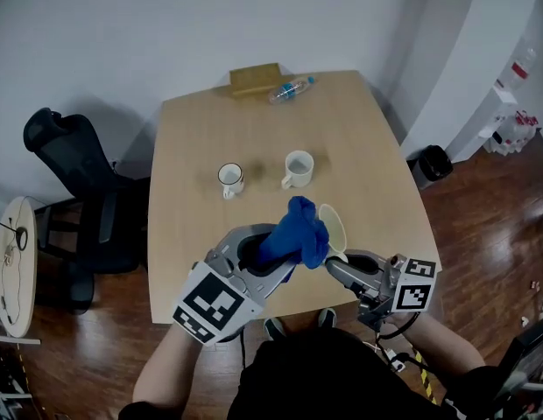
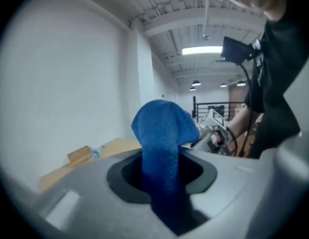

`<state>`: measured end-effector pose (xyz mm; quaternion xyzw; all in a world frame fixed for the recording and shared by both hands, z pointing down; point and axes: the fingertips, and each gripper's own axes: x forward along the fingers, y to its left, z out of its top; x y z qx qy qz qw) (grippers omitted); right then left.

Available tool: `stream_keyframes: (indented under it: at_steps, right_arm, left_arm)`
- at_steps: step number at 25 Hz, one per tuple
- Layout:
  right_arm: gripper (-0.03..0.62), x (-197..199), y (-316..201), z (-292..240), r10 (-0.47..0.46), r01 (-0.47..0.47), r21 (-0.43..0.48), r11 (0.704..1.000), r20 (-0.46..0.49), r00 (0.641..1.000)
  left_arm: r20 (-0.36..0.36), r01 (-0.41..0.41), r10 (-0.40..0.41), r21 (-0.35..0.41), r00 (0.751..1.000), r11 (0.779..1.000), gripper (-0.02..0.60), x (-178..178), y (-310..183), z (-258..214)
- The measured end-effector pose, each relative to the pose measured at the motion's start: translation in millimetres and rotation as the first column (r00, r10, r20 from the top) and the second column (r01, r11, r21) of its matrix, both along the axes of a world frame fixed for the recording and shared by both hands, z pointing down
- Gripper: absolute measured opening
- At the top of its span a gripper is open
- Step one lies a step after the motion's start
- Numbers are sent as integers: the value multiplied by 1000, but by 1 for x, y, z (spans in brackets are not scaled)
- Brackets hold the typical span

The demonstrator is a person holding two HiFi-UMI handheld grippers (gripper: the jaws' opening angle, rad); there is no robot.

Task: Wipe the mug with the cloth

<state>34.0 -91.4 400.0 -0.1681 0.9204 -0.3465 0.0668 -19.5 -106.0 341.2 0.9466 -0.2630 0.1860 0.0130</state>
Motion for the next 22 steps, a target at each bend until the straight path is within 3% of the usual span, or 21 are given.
stream_keyframes:
  at_steps: [2, 3, 4, 6, 7, 9, 10, 12, 14, 16, 19, 22]
  right_arm:
    - [44, 0, 13, -6, -74, 74, 47, 996, -15, 997]
    - [44, 1, 21, -9, -115, 115, 65, 991, -16, 993]
    - [44, 2, 30, -13, -158, 158, 83, 984, -12, 987]
    - [44, 2, 50, -20, -251, 248, 122, 961, 9, 968]
    - [44, 2, 61, -25, -299, 292, 143, 946, 28, 954]
    - [44, -1, 82, -35, -392, 374, 179, 910, 80, 916]
    - [44, -3, 90, -41, -429, 404, 191, 894, 109, 897]
    - [43, -7, 100, -51, -478, 445, 196, 874, 178, 860]
    - [43, -9, 105, -59, -505, 472, 179, 863, 273, 819]
    - [43, -10, 108, -67, -516, 496, 157, 854, 377, 769]
    - [43, -12, 108, -80, -503, 517, 135, 846, 526, 686]
    - [43, -16, 95, -92, -445, 511, 106, 853, 658, 607]
  left_arm:
    - [-60, -133, 127, -101, 990, 986, 132, -4, 10, -6]
    - [-112, -205, 188, -166, 976, 965, 132, -5, 17, -9]
    - [-180, -279, 241, -232, 954, 932, 132, -7, 23, -13]
    - [-352, -435, 315, -345, 881, 832, 133, -13, 35, -22]
    - [-452, -516, 333, -377, 828, 770, 132, -16, 41, -26]
    - [-646, -661, 334, -362, 686, 657, 132, -21, 53, -33]
    - [-730, -717, 320, -321, 604, 619, 132, -24, 59, -38]
    - [-864, -791, 272, -205, 423, 577, 132, -31, 67, -49]
    - [-942, -818, 212, -97, 259, 568, 132, -35, 70, -58]
    - [-978, -815, 163, -12, 130, 579, 132, -37, 70, -62]
    - [-997, -788, 75, 68, -27, 612, 132, -37, 66, -64]
    - [-989, -748, -32, 88, -145, 658, 129, -35, 56, -60]
